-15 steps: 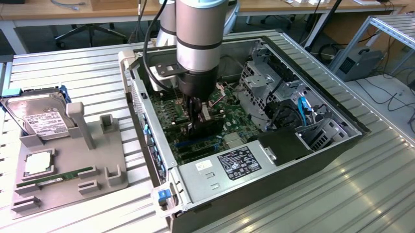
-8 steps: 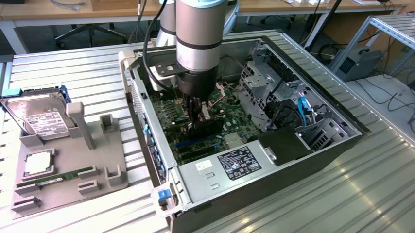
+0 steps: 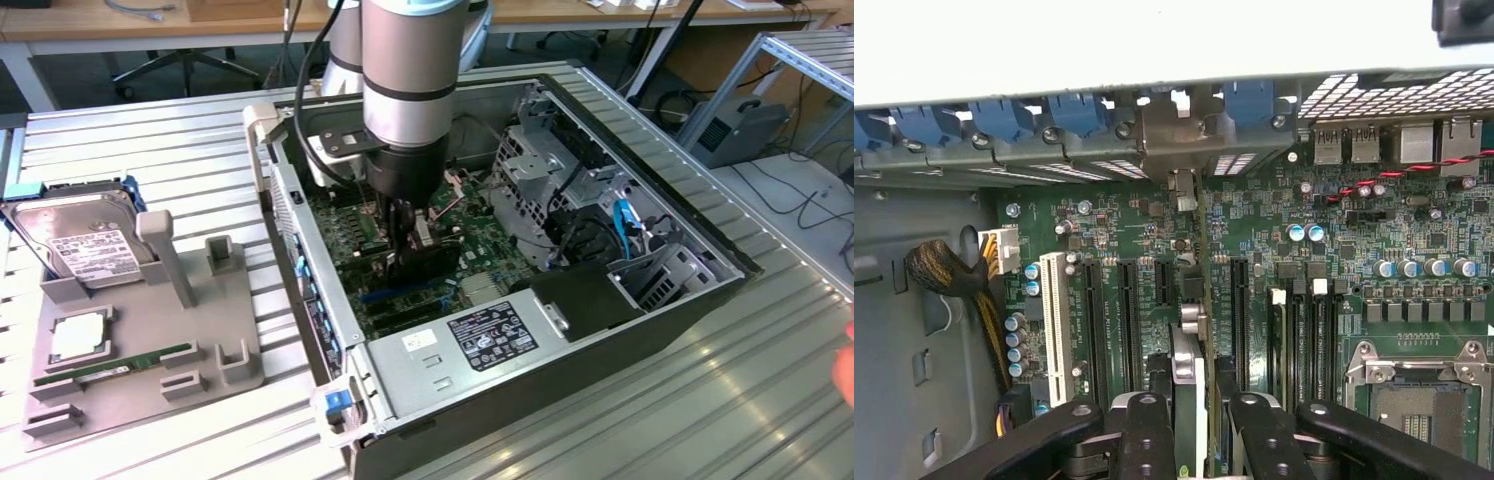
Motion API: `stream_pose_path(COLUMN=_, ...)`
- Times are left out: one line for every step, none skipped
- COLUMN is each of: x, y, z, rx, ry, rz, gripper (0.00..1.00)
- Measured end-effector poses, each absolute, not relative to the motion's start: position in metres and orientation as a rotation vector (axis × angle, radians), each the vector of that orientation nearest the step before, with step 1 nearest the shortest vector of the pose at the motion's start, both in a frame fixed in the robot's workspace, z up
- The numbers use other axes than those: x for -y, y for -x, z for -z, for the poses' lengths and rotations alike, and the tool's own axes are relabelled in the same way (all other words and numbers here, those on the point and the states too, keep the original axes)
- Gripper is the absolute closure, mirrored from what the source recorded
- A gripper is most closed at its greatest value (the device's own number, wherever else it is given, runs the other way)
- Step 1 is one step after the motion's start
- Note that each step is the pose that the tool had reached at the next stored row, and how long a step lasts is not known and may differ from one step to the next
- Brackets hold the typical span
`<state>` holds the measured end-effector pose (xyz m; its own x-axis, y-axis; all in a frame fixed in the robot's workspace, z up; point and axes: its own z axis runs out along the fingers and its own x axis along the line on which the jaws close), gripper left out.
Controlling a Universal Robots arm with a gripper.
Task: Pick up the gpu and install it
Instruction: 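Insert the gpu into the slot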
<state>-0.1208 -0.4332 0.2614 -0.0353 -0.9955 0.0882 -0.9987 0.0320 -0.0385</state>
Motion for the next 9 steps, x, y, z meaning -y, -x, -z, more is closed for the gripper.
stream_pose_path(x=0.4331, y=0.1208, z=-0.2614, rx=2.23, ry=-2.156, rz=-0.138, gripper=0.73)
stream_pose_path(x=0.433, y=0.1208, z=-0.2614, rx=2.23, ry=-2.156, rz=-0.138, gripper=0.73)
stream_pose_path(x=0.433, y=0.1208, z=-0.2615, rx=2.23, ry=-2.156, rz=-0.138, gripper=0.73)
stream_pose_path(x=0.433, y=0.1208, z=-0.2615, rx=2.23, ry=-2.156, rz=-0.138, gripper=0.73)
stream_pose_path(x=0.4329, y=0.1208, z=-0.2617, rx=2.23, ry=-2.156, rz=-0.138, gripper=0.73)
stream_pose_path(x=0.4329, y=0.1208, z=-0.2618, rx=2.23, ry=-2.156, rz=-0.138, gripper=0.73)
stream_pose_path(x=0.433, y=0.1208, z=-0.2618, rx=2.23, ry=-2.156, rz=-0.138, gripper=0.73)
stream_pose_path(x=0.4329, y=0.1208, z=-0.2618, rx=2.23, ry=-2.156, rz=-0.138, gripper=0.73)
stream_pose_path(x=0.433, y=0.1209, z=-0.2619, rx=2.231, ry=-2.157, rz=-0.137, gripper=0.73)
